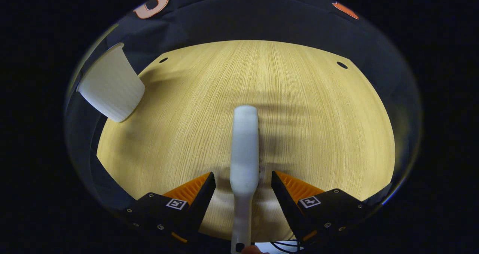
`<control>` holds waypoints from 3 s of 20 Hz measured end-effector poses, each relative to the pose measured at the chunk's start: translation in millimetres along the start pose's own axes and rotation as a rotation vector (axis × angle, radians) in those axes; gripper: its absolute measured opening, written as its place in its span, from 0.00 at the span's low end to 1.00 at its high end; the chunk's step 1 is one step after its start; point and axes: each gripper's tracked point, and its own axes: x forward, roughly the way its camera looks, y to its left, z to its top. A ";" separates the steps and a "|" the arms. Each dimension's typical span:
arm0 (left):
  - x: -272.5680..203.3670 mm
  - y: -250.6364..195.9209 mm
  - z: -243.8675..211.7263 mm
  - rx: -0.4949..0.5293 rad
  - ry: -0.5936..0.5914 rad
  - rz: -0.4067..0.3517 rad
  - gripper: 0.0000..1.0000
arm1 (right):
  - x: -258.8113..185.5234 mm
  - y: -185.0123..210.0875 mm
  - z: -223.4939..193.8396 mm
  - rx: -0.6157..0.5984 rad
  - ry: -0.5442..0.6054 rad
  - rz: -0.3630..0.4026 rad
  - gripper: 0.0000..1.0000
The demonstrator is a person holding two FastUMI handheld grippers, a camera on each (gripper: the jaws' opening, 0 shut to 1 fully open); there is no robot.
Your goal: Pick up the small broom and dustpan from the desktop, sweep the trash into the dustpan with the broom, and then empty the trash into the garbage bin.
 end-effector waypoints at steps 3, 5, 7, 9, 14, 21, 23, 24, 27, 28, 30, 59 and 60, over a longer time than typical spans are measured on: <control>5.7 87.4 19.0 0.047 0.005 0.145 0.28 | -7.0 -2.0 15.4 0.010 -0.050 -0.014 0.93; 11.5 139.9 31.9 0.109 0.020 0.247 0.28 | -15.9 -3.1 28.7 0.024 -0.098 -0.018 0.93; 24.4 170.1 36.6 0.160 0.059 0.312 0.28 | -23.0 -5.8 45.2 0.050 -0.154 -0.025 0.93; 26.0 181.3 33.1 0.223 0.094 0.353 0.28 | -31.4 -8.7 58.9 0.068 -0.193 -0.038 0.93; 8.9 203.2 38.2 0.464 0.160 0.477 0.28 | -39.4 -12.2 72.1 0.065 -0.226 -0.069 0.93; -12.2 235.3 55.3 0.961 0.209 0.677 0.27 | -41.2 -16.1 70.9 0.064 -0.206 -0.070 0.93; -18.4 239.3 69.5 1.119 0.186 0.758 0.28 | -41.8 -16.1 69.9 0.058 -0.203 -0.070 0.93; -23.6 239.6 76.5 1.191 0.166 0.806 0.27 | -41.6 -15.6 70.1 0.057 -0.203 -0.066 0.93; -30.3 241.5 86.8 1.317 0.132 0.902 0.27 | -41.5 -15.9 68.9 0.055 -0.198 -0.064 0.93; -26.4 241.0 80.1 1.300 0.127 0.900 0.28 | -42.4 -15.6 68.2 0.056 -0.199 -0.063 0.93; -18.3 243.6 70.4 1.170 0.125 0.835 0.27 | -42.5 -20.1 66.7 0.059 -0.196 -0.064 0.93; 212.9 -146.0 -71.5 0.096 0.212 -0.255 0.28 | -56.3 -18.4 57.0 0.007 -0.210 -0.030 0.93; 225.1 -149.1 -85.2 0.098 0.239 -0.243 0.28 | -55.5 -19.1 54.9 0.002 -0.205 -0.033 0.93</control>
